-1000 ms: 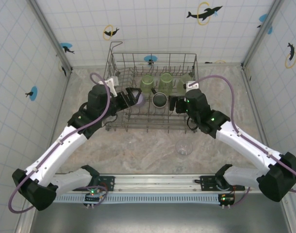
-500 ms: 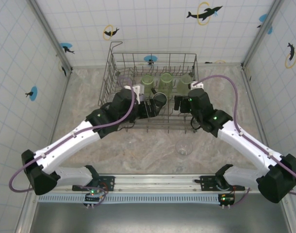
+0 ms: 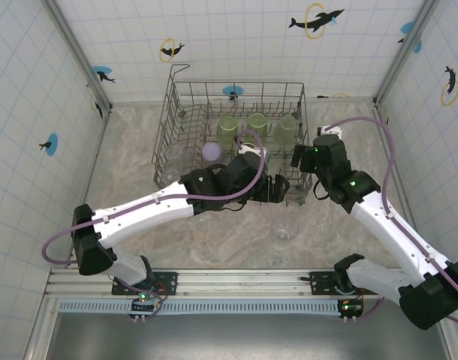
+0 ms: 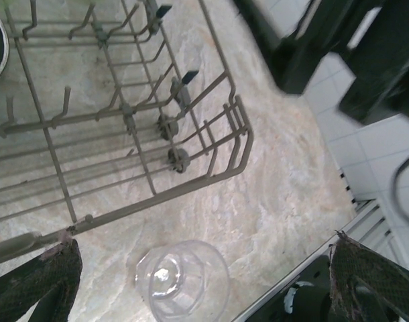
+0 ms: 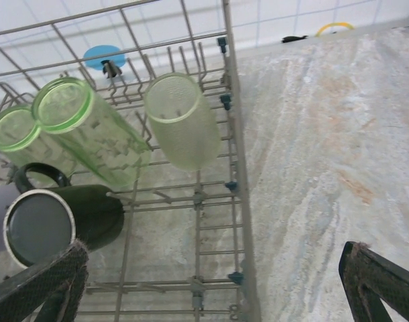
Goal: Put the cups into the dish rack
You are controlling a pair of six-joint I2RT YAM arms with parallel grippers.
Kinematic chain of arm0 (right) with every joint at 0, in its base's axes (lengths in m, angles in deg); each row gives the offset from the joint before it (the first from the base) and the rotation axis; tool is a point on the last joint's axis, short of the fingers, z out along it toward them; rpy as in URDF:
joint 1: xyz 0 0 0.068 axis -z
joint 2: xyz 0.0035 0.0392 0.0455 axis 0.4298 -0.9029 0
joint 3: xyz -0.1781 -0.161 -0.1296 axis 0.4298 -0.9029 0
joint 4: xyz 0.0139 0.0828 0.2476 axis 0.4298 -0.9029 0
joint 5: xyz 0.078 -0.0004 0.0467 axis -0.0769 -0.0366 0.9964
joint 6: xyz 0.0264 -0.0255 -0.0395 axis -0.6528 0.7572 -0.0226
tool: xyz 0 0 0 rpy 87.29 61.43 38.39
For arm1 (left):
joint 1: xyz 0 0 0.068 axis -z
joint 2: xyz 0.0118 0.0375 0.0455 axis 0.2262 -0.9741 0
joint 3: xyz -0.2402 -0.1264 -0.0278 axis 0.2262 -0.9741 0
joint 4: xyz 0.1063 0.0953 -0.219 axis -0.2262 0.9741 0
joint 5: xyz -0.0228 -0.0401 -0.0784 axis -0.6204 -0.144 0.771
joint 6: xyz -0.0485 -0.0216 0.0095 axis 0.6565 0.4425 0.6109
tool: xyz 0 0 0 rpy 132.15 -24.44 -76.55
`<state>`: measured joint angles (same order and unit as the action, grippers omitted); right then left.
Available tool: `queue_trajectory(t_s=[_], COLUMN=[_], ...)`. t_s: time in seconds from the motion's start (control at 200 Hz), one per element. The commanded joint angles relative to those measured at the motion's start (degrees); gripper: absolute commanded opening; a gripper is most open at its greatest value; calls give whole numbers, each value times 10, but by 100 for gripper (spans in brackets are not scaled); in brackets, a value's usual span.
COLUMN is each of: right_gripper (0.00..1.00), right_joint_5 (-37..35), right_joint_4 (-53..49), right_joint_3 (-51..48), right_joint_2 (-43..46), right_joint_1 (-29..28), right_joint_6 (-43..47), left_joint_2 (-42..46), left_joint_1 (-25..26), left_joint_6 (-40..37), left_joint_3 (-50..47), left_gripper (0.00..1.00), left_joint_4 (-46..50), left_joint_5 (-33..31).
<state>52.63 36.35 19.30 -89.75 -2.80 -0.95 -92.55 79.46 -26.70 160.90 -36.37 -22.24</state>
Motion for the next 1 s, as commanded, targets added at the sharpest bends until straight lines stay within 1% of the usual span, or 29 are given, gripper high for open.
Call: queue_trajectory(t_s=[0.0,0.225,0.44,0.706,0.996], right_gripper=[99,99,99,99,99], right_joint_5=[-1,21,33,58,71], right_joint_4=[-28,-38,-45,-38,-23], right_joint_3=[-16,-34,-41,-53,-69], right_joint_2=[26,57,67,64,67], right_joint_1=[20,57,76,90,100], right_joint_6=[-8,-11,-9,-8,-8], left_joint_2=[-12,-52,-87,-128,-156], left_joint_1=[12,27,37,39,46], left_joint_6=[0,5,9,8,2], left_joint_3=[16,2,-9,-18,-29], left_gripper=[97,97,96,80,70], left_joint_4=[31,28,33,36,38], left_joint_5=[-23,-10,-12,7,16])
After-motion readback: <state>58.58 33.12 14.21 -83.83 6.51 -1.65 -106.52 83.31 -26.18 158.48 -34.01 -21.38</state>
